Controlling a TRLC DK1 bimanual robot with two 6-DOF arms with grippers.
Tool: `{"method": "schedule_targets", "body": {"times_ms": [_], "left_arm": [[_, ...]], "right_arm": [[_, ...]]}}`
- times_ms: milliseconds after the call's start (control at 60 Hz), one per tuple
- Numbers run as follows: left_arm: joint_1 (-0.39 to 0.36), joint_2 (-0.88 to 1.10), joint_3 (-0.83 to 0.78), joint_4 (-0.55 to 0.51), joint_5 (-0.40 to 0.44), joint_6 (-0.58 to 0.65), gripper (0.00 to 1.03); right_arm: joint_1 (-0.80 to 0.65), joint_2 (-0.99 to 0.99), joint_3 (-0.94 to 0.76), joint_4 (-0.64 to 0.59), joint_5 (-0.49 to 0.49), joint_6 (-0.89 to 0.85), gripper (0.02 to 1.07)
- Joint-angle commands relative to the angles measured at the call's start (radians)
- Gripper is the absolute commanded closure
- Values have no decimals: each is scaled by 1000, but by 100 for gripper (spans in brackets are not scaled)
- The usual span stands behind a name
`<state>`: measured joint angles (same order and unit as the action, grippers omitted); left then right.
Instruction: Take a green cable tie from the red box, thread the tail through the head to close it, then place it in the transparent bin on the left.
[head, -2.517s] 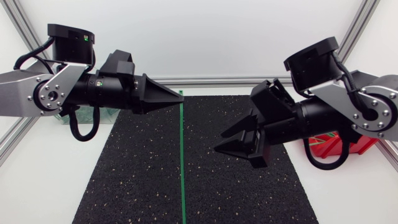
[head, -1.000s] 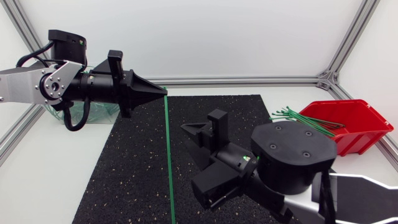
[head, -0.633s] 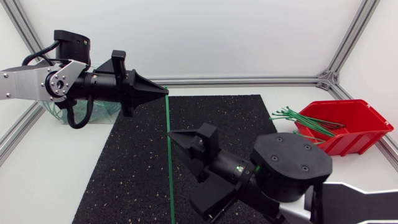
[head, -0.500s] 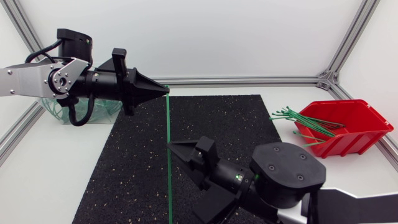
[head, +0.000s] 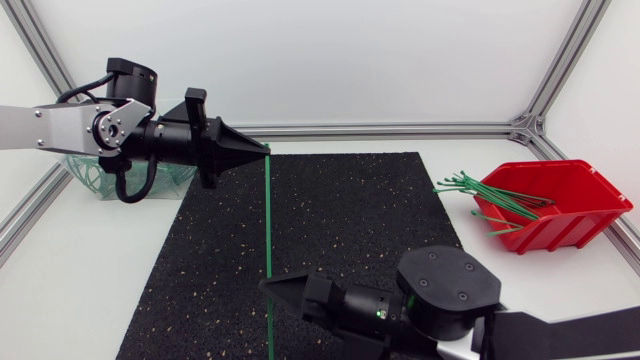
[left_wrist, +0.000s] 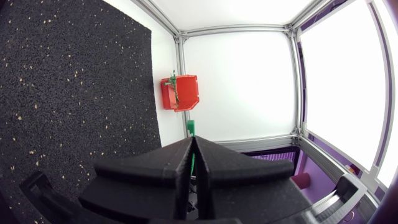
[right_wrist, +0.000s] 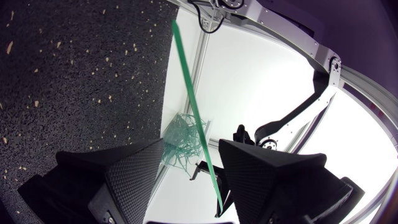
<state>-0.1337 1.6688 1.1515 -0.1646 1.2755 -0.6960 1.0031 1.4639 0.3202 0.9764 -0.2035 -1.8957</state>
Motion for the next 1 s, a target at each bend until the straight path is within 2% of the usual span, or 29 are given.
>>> {"method": "schedule_targets", "body": {"times_ms": [0,83,150,300,467,700,900,983], "left_arm": [[3,28,24,-12,15,21,100],[9,35,25,-12,15,23,100],[14,37,30,-12,15,23,100],[16,55,45,-12,15,23,100],[14,66,51,-13,15,23,100],[22,83,59,-15,15,32,100],[25,89,65,-15,15,35,100],[25,91,68,-15,15,35,100]], "right_arm": [[-15,35,-30,18,-36,-89,40],[-31,55,-29,16,-71,-123,41],[-49,59,-29,16,-116,-146,46],[-57,58,-33,16,-175,-151,47],[-57,61,-33,18,-201,-149,47],[-57,70,-32,18,-249,-154,61],[-49,70,-36,21,-258,-151,61],[-50,81,-35,22,-266,-151,65]]}}
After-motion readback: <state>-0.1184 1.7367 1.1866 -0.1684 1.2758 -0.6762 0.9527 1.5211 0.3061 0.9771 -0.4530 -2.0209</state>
